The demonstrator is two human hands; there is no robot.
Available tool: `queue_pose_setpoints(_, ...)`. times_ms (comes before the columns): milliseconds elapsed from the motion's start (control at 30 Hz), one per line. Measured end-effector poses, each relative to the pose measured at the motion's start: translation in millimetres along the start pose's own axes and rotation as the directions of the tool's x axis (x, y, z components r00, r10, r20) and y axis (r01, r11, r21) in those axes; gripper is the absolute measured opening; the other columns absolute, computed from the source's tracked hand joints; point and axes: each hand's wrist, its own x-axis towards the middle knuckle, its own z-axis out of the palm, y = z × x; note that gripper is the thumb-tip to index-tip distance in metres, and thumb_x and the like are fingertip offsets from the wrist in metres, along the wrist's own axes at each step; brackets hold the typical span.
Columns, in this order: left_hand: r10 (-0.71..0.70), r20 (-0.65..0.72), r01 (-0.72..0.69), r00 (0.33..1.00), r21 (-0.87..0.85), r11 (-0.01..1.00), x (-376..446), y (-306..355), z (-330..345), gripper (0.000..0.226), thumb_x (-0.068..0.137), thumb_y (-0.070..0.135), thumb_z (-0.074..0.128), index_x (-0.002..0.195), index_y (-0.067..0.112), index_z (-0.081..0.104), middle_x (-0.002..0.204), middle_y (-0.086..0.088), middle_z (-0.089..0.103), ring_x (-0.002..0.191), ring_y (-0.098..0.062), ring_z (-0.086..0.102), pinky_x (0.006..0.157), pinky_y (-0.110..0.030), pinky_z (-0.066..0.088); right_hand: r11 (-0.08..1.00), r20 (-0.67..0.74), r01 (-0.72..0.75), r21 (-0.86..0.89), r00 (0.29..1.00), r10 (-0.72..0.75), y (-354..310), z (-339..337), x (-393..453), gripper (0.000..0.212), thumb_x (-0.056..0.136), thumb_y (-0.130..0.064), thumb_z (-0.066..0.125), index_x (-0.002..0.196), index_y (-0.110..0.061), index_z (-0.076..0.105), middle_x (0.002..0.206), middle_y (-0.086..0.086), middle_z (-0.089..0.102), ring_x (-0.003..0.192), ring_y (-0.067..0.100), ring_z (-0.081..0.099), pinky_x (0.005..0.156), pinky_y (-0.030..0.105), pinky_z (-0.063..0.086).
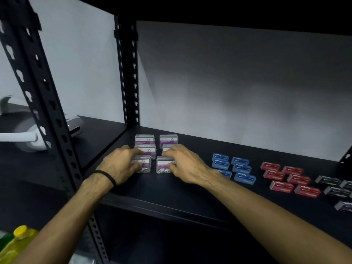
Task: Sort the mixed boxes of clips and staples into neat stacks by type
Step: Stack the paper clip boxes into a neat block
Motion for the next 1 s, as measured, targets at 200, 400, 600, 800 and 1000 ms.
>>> queue_pose_setpoints(200, 0.043, 0.004, -0.042, 0.999, -0.145, 0.989, 5, -2, 12, 0.039, 0.091, 0.032, 0.061, 0.130, 0.028, 0.057, 0.119, 0.001, 0.058, 0.109, -0.019, 0.059, 0.093, -0.036, 0.049, 0.998, -0.025, -0.046, 0.050, 0.999, 0.047, 6, 6, -3, 0.042, 0.097, -0.020, 0.058, 0.138, -0.018, 0.054, 0.136, 0.003, 0.057, 0.126, 0.019, 0.048, 0.101, 0.031, 0.039)
queue_pose_setpoints(400, 0.130, -0.004, -0.128, 0.991, -0.210, 0.969, 13, 2, 19, 0.039, 0.090, 0.031, 0.064, 0.129, 0.031, 0.059, 0.126, 0.005, 0.058, 0.116, -0.015, 0.057, 0.098, -0.035, 0.048, 0.993, -0.044, -0.087, 0.085, 0.995, 0.091, 15, 1, -21, 0.043, 0.096, -0.024, 0.062, 0.138, -0.019, 0.055, 0.135, 0.000, 0.058, 0.123, 0.017, 0.054, 0.103, 0.033, 0.044)
queue_pose_setpoints(600, 0.191, 0.019, -0.183, 0.981, -0.197, 0.963, 19, 11, 24, 0.042, 0.089, 0.031, 0.065, 0.130, 0.031, 0.057, 0.122, 0.003, 0.059, 0.114, -0.016, 0.057, 0.098, -0.033, 0.047, 0.985, -0.051, -0.121, 0.125, 0.990, 0.128, 17, 0, -30, 0.043, 0.095, -0.025, 0.062, 0.137, -0.021, 0.056, 0.130, 0.000, 0.059, 0.116, 0.015, 0.058, 0.096, 0.030, 0.048)
queue_pose_setpoints(800, 0.211, 0.037, -0.200, 0.977, -0.199, 0.960, 21, 11, 22, 0.042, 0.089, 0.032, 0.065, 0.130, 0.032, 0.057, 0.122, 0.004, 0.058, 0.112, -0.014, 0.056, 0.097, -0.032, 0.047, 0.984, -0.057, -0.118, 0.131, 0.990, 0.127, 14, 0, -29, 0.043, 0.095, -0.024, 0.062, 0.138, -0.019, 0.055, 0.132, 0.001, 0.058, 0.118, 0.015, 0.057, 0.097, 0.027, 0.046)
queue_pose_setpoints(1000, 0.203, 0.030, -0.193, 0.979, -0.199, 0.961, 22, 9, 24, 0.043, 0.089, 0.031, 0.065, 0.131, 0.031, 0.056, 0.121, 0.003, 0.057, 0.112, -0.014, 0.055, 0.098, -0.032, 0.047, 0.984, -0.049, -0.112, 0.141, 0.992, 0.120, 12, 2, -28, 0.043, 0.096, -0.024, 0.062, 0.138, -0.018, 0.055, 0.134, 0.001, 0.057, 0.120, 0.015, 0.056, 0.098, 0.026, 0.044)
